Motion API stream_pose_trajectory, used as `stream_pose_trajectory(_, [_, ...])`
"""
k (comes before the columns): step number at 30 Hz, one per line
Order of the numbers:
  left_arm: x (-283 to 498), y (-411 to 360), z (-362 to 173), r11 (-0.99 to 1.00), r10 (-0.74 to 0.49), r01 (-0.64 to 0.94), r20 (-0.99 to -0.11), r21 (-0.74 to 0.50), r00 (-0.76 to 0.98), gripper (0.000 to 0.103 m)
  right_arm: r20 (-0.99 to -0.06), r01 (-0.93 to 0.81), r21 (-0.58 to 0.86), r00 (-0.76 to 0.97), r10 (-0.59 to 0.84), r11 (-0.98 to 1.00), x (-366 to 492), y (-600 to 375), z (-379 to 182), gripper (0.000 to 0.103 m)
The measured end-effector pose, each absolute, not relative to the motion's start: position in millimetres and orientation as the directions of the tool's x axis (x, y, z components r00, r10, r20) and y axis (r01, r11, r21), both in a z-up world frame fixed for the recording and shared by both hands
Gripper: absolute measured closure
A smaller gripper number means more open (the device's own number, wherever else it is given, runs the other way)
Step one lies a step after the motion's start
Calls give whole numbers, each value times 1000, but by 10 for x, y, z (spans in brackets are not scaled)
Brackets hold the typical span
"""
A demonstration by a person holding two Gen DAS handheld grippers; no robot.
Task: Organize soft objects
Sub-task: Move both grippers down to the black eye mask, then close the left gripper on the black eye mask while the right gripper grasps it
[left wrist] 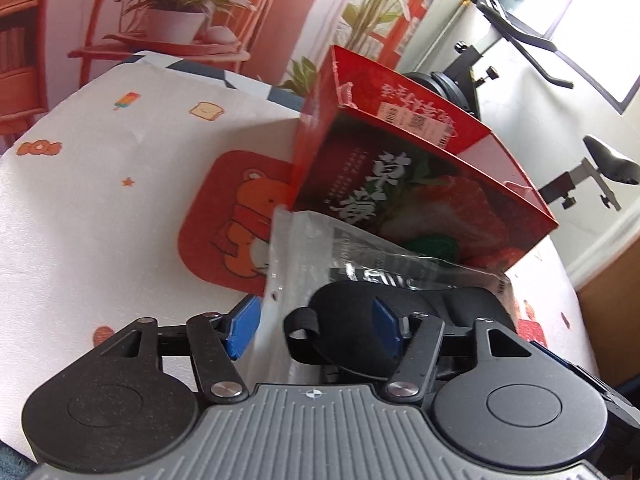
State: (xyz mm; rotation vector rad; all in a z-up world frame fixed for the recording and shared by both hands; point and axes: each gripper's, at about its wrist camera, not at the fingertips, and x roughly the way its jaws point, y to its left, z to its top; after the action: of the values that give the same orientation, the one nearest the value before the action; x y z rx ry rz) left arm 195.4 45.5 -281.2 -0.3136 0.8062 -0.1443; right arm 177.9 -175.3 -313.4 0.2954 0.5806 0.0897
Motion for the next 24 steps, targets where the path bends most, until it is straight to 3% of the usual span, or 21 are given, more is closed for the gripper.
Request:
stream_pose_trajectory(4, [2000,522,-2866,915,-298,-5,-682,-404,668,37,-529,-2,312,830,176,950,1787,-1762,-3166,53])
stream_pose_trajectory(8, [2023,519,-2941,891,-344,0,-676,-453,652,28,-530,-5,319,828,183,948,1807,-1767,-3182,51])
stream_pose_trajectory(18, [2076,447,-3039,865,-408,34,-664,-500,627,29,-531,-13,327,824,195,945,1858,-1764,-3207,47])
stream_pose_trajectory(20, [2089,437,-3036,872,-405,51,-658,-488,635,32,-532,-13,327,824,195,945,1863,-1757,-3214,47])
stream_pose_trajectory(22, [2091,425,-3030,885,-386,56,-661,-463,644,42,-531,-13,330,824,198,944,1869,-1766,-3218,46])
stream_pose_trajectory(23, [2095,421,-3026,890,-380,59,-665,-452,642,55,-531,-14,332,824,199,943,1873,-1771,-3217,46])
stream_pose_trajectory(24, [2097,411,-3027,898,-368,57,-674,-436,641,59,-530,-13,334,824,199,943,1877,-1775,-3216,44])
